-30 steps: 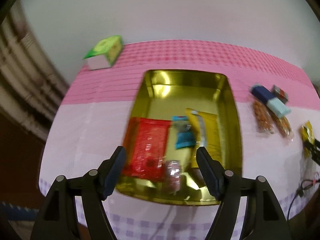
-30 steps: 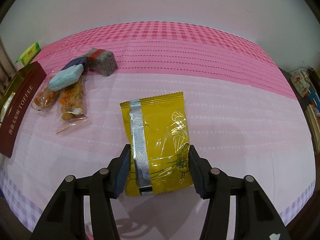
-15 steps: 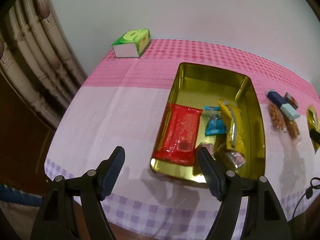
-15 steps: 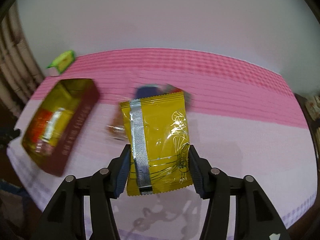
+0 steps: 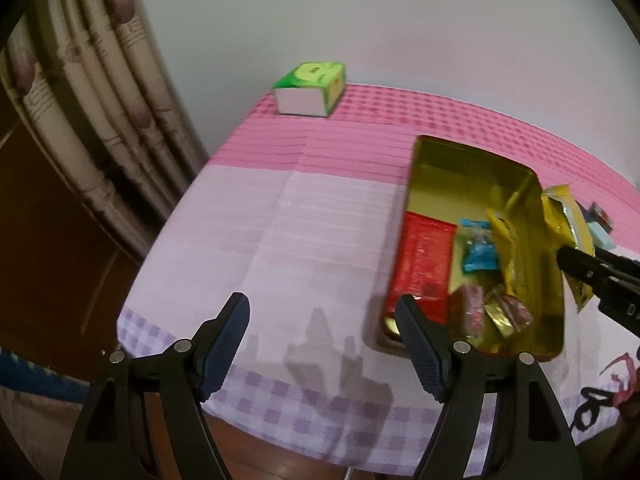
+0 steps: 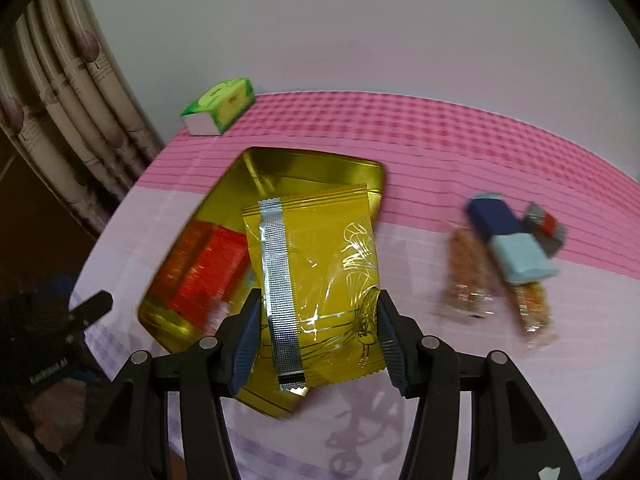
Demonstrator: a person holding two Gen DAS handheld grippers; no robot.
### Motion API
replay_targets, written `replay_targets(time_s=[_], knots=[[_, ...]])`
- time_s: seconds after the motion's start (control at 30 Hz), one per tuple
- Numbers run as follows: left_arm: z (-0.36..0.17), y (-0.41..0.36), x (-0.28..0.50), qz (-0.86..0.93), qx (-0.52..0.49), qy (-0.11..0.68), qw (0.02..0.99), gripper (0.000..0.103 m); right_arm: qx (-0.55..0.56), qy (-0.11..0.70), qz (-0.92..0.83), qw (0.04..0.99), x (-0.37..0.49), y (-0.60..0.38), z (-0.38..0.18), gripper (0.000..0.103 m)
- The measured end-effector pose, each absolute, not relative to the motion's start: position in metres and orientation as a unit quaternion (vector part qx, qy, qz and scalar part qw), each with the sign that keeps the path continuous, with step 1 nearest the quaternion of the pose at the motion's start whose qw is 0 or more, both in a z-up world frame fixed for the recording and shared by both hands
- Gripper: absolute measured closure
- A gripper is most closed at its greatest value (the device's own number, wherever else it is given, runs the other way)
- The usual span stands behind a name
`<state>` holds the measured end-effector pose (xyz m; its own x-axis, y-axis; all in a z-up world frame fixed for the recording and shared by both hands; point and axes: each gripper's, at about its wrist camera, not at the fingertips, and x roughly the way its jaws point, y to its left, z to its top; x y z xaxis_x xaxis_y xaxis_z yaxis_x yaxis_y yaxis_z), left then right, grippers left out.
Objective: Organize snacks
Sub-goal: 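Carry the large yellow packet over the tray with the right gripper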
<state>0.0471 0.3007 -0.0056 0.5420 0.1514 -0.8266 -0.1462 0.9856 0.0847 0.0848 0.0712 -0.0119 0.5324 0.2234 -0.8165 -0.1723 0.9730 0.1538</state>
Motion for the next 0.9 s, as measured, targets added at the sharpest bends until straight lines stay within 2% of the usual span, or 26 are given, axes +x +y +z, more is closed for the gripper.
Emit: replay_targets(time_s=[0.47, 0.9], knots=[[-0.002, 0.323, 0.047, 0.098, -0.015, 0.470, 0.877, 0.027, 0.071, 0.502, 0.078, 0.858, 0.110, 0.126, -0.033, 0.052], [-0.008, 0.340, 0.048, 0.116, -0.034, 0.477, 0.871, 0.027, 0.047, 0.517, 0.084, 0.851, 0.111, 0.138, -0.053, 0.049]])
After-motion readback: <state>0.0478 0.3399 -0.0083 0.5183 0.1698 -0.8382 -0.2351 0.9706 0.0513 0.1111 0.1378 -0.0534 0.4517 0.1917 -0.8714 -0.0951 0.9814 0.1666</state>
